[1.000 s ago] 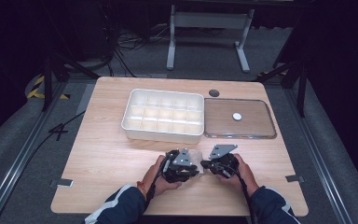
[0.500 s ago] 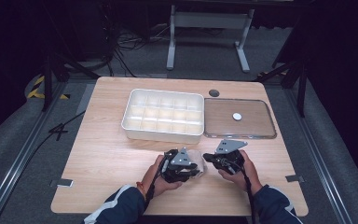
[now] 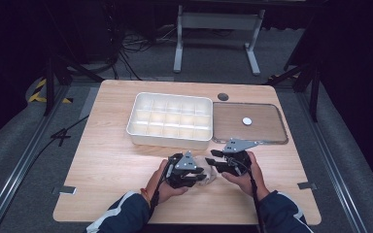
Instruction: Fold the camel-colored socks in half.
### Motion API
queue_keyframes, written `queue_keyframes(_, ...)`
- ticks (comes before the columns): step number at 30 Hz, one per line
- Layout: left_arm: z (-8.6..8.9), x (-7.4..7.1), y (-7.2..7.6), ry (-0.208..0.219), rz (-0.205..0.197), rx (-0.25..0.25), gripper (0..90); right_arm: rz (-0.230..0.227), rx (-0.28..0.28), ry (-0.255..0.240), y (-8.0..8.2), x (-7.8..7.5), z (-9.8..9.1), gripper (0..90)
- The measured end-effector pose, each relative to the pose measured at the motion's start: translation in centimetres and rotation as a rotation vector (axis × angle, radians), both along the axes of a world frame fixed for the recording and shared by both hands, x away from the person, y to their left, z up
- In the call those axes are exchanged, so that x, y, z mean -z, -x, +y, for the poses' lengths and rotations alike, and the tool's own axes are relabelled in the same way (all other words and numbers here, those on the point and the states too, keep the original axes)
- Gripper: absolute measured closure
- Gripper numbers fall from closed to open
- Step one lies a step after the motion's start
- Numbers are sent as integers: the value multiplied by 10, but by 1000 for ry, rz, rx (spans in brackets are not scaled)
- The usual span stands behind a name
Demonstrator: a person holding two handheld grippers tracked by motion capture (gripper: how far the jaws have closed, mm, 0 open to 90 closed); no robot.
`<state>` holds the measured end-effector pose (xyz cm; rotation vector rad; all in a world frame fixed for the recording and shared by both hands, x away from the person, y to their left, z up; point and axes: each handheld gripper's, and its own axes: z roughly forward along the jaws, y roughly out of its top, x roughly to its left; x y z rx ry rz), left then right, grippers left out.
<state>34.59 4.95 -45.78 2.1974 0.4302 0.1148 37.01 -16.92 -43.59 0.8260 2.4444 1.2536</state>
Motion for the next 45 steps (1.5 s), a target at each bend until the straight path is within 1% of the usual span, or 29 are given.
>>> queue_keyframes(2, 1, 0, 1, -4, 4, -2, 732, 20, -2, -5, -3, 3, 3, 553)
queue_keyframes(4, 2, -1, 3, -15, -5, -2, 727, 44, -4, 17, -6, 8, 7, 517)
queue_keyframes(6, 6, -4, 6, -38, -15, 3, 716, 79, -13, 28, -10, 14, 10, 502)
queue_keyframes(7, 8, -6, 7, -55, -22, 7, 709, 93, -12, 30, -11, 16, 11, 491)
queue_keyframes(9, 15, -8, 8, -71, -35, 10, 691, 113, -13, 36, -14, 21, 12, 475)
queue_keyframes(10, 18, -9, 8, -78, -33, 8, 681, 137, -16, 35, -15, 23, 11, 465)
queue_keyframes(11, 23, -10, 9, -98, -35, 5, 668, 153, -20, 37, -16, 25, 11, 453)
queue_keyframes(12, 26, -11, 9, -120, -45, 5, 647, 185, -25, 34, -19, 28, 10, 429)
queue_keyframes(14, 34, -10, 11, -129, -48, 2, 631, 217, -31, 28, -22, 31, 8, 412)
queue_keyframes(15, 40, -11, 12, -148, -43, 5, 619, 242, -38, 19, -23, 32, 8, 418)
queue_keyframes(16, 45, -11, 12, -162, -50, 4, 607, 283, -52, 6, -26, 34, 7, 418)
queue_keyframes(17, 52, -10, 13, -164, -50, -5, 590, 320, -64, -10, -28, 36, 7, 432)
queue_keyframes(19, 68, -10, 15, -174, -44, -25, 574, 363, -105, -36, -32, 38, 5, 522)
queue_keyframes(20, 77, -10, 15, -174, -45, -36, 563, 372, -112, -35, -32, 38, 5, 553)
queue_keyframes(21, 87, -9, 15, -168, -39, -51, 553, 383, -125, -41, -32, 37, 6, 624)
queue_keyframes(22, 101, -7, 16, -162, -26, -87, 541, 383, -147, -43, -32, 37, 7, 659)
queue_keyframes(25, 123, -3, 15, -162, -6, -146, 470, 387, -155, -36, -31, 36, 8, 697)
queue_keyframes(28, 141, 2, 15, -163, -1, -213, 394, 381, -156, -41, -31, 36, 8, 714)
queue_keyframes(31, 151, 6, 15, -166, 11, -239, 299, 351, -161, -35, -28, 34, 8, 727)
queue_keyframes(32, 155, 8, 14, -157, 17, -251, 277, 340, -163, -34, -27, 34, 8, 730)
queue_keyframes(33, 157, 9, 14, -136, 30, -259, 250, 327, -164, -30, -25, 34, 8, 735)
queue_keyframes(35, 160, 9, 13, -123, 26, -258, 229, 317, -163, -32, -24, 33, 8, 741)
queue_keyframes(36, 160, 10, 12, -130, 28, -261, 212, 312, -162, -33, -23, 33, 8, 742)
queue_keyframes(37, 160, 12, 12, -123, 34, -263, 197, 304, -164, -33, -22, 32, 7, 745)
queue_keyframes(39, 160, 12, 12, -126, 31, -261, 193, 290, -167, -34, -21, 30, 7, 748)
queue_keyframes(40, 160, 15, 11, -140, 29, -249, 193, 280, -168, -39, -19, 28, 6, 749)
queue_keyframes(41, 160, 15, 11, -140, 29, -249, 192, 268, -164, -41, -18, 26, 5, 749)
queue_keyframes(43, 159, 18, 10, -157, 29, -243, 184, 253, -163, -46, -17, 22, 3, 750)
queue_keyframes(45, 157, 20, 10, -152, 28, -249, 184, 226, -158, -48, -15, 18, 0, 750)
